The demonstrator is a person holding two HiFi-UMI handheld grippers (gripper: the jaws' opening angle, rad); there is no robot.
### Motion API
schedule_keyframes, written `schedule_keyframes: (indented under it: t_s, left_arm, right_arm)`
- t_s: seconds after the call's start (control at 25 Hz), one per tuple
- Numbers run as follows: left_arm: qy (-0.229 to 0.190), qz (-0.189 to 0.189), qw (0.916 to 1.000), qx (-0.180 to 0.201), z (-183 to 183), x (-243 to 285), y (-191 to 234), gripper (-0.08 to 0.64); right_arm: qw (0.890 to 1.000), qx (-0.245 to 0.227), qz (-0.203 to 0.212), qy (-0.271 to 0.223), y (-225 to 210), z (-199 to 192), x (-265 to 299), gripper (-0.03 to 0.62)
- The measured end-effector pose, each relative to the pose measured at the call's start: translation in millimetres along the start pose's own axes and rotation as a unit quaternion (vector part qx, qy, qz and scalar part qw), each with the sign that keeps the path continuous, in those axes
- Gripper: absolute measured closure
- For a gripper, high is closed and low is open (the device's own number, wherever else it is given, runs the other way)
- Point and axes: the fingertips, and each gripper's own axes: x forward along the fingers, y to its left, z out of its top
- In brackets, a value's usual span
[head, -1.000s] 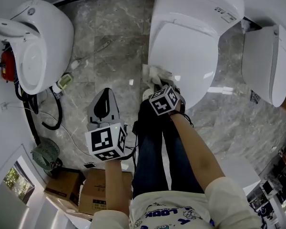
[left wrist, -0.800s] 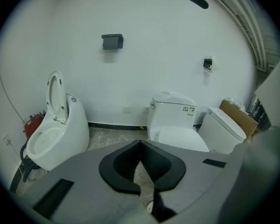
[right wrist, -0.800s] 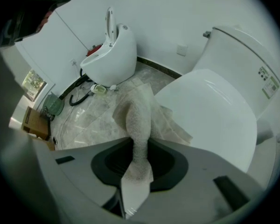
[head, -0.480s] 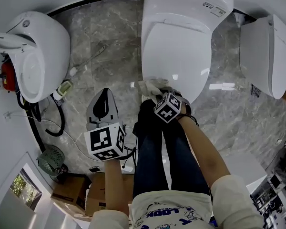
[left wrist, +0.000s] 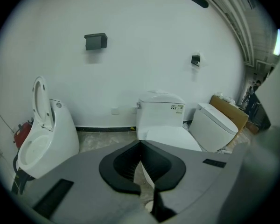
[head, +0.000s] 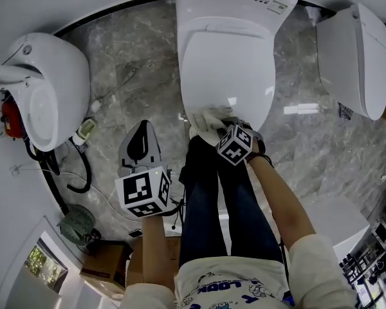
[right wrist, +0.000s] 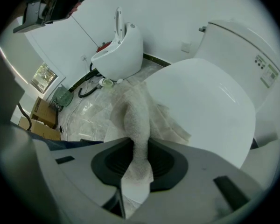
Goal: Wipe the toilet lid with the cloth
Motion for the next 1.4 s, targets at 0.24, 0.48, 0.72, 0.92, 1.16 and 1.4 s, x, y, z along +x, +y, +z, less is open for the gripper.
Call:
schedule_keyframes:
  t_s: [0.24, 0.48, 0.72, 0.92, 1.16, 1.4]
  left_arm:
    - [-0.002, -0.01, 0.9999, 0.013, 10, 8, -16, 0.557]
    - [-0.002, -0.024, 0.9994, 0.026, 17, 13, -35, 0.557]
    - [0.001, -0.038, 0.9984, 0.041, 19, 18, -57, 0.557]
    - [0.004, -0.051, 0.9972, 0.054, 23, 24, -74, 0.557]
    - [0.002, -0.062, 0.996, 0.064, 29, 31, -90, 0.557]
    - [0.003, -0.067, 0.9953, 0.07, 29, 32, -99, 0.557]
  right_arm:
    - [0.999, 0.033, -0.014, 0.0, -30, -33, -13, 0.511]
    - [0.996, 0.083, -0.031, 0.002, -56, -68, -25, 0.511]
    - [0.987, 0.152, -0.046, 0.005, -78, -108, -33, 0.511]
    - [0.974, 0.22, -0.051, 0.003, -89, -135, -38, 0.509]
    - [0.952, 0.301, -0.059, 0.012, -96, -168, -37, 0.509]
    - [0.914, 0.401, -0.054, 0.028, -96, -208, -42, 0.509]
